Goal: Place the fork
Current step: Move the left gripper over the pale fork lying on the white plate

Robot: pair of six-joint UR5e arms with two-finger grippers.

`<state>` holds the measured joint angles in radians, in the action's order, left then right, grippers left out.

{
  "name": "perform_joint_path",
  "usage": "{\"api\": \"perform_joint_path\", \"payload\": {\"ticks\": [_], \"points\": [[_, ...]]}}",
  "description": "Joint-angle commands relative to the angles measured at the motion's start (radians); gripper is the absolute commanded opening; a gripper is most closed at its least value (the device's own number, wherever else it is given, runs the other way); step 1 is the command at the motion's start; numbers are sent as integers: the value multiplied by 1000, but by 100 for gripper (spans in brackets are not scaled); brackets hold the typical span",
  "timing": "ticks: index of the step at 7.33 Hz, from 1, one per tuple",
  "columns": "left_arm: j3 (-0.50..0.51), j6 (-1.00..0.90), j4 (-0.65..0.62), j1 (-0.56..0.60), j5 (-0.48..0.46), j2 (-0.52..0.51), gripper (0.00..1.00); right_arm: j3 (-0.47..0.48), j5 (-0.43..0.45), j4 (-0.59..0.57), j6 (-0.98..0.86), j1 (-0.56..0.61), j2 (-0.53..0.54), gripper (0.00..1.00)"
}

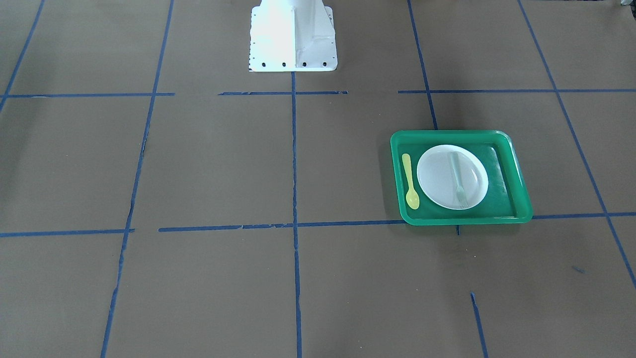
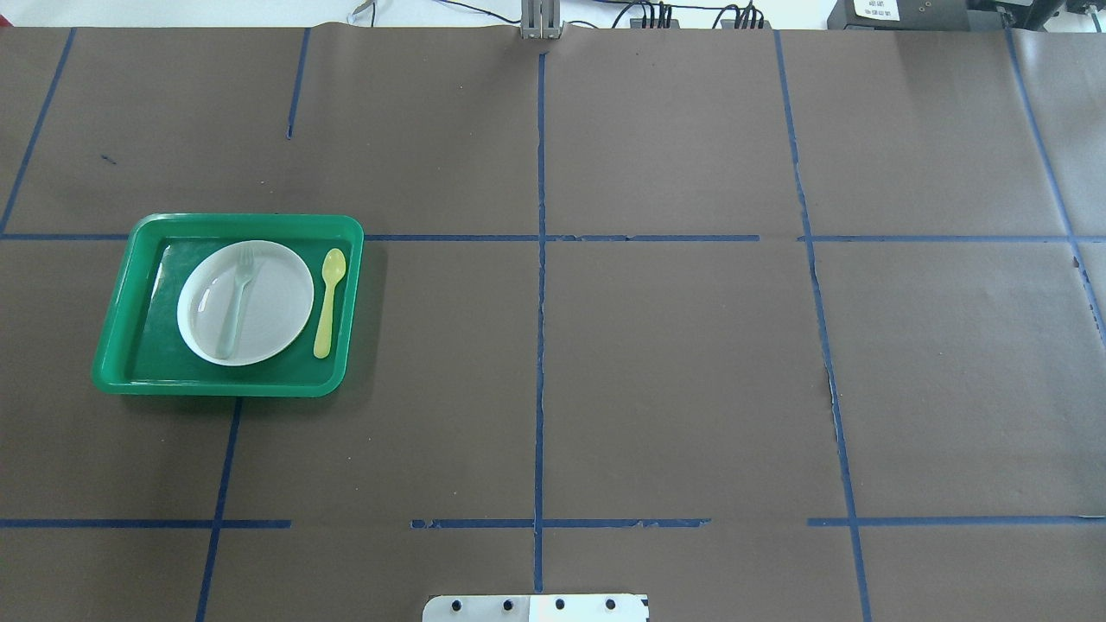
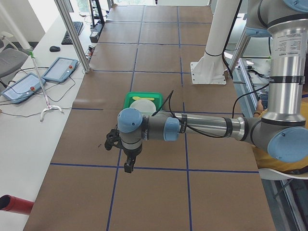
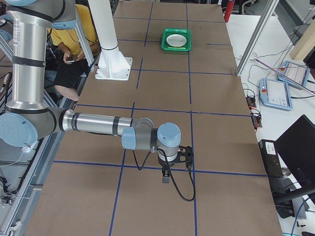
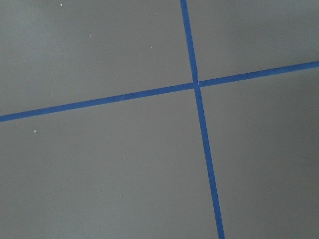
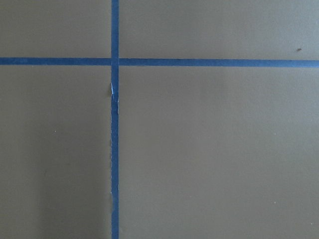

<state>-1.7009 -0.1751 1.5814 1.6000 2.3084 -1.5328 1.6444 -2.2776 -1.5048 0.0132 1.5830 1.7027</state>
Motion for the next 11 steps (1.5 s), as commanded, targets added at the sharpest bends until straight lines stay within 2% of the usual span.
{"api": "perform_joint_path", "payload": {"ticks": [1,2,3,5,6,7,9,10,11], "points": [[-92,209,69,-125,-1,-7,100,0,1,2,1,0,0,100],[-159,383,72,-223,-1,-35,100,0,0,0,1,0,0,100],[-178,564,101,-326,-7,-76,100,0,0,0,-1,0,0,100],[-123,808,320,-499,-14,-113,100,0,1,2,1,0,0,100],[-91,898,374,-576,-67,-154,100,0,1,0,1,0,0,100],[-69,952,377,-651,-139,-180,100,0,0,0,1,0,0,100],[-2,1009,377,-730,-174,-232,97,0,0,0,1,0,0,100],[35,1010,377,-742,-181,-262,83,0,0,2,1,0,0,100],[46,1008,377,-765,-184,-271,73,0,0,0,1,0,0,100]]}}
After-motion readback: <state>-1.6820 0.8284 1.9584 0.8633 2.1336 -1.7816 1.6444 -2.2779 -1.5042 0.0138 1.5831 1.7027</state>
